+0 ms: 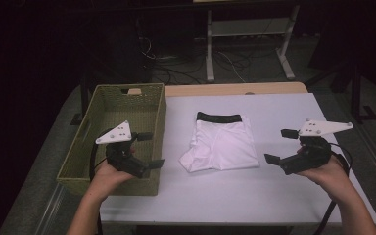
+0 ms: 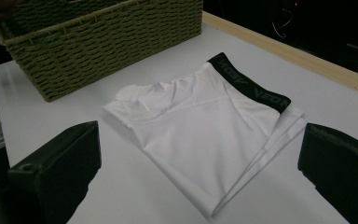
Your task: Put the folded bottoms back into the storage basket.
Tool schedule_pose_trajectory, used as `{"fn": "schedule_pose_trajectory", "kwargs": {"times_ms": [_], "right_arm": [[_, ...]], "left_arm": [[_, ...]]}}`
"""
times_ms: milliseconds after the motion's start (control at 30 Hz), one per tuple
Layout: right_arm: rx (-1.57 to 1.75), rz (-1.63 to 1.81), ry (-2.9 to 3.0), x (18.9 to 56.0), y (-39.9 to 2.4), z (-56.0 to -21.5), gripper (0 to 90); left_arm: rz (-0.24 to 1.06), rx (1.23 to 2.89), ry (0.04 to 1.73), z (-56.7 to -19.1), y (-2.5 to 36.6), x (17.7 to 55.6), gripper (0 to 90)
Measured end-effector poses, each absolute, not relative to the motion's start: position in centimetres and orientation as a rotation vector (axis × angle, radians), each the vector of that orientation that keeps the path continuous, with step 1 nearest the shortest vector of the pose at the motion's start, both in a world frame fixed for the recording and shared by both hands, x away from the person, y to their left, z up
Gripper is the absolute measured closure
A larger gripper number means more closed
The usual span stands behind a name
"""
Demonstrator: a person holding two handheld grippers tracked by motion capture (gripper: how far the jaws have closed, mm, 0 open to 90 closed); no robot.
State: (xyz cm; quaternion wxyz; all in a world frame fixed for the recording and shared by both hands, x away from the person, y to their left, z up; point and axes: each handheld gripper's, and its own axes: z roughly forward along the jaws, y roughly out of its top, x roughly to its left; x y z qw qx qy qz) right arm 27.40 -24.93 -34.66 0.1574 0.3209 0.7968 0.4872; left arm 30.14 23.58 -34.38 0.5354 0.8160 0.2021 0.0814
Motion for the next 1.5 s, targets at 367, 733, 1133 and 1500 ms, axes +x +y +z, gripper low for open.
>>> {"fn": "schedule_pose_trajectory", "kwargs": {"times_ms": [367,733,1133,1500], "right_arm": [[0.922,1.392,2.282,27.2,-25.3,-34.7,0.0],[0.924,1.392,2.285,27.2,-25.5,-35.1,0.0],[0.941,1.384,2.278,27.1,-25.9,-35.9,0.0],[0.955,1.387,2.271,27.1,-26.2,-36.6,0.0]], "left_arm": [[0.190,1.952,0.470,-34.4,23.5,30.1,0.0],[0.199,1.944,0.469,-34.4,23.6,29.9,0.1],[0.191,1.946,0.474,-34.4,23.5,30.0,0.1],[0.200,1.938,0.469,-34.4,23.6,30.0,0.1]]}}
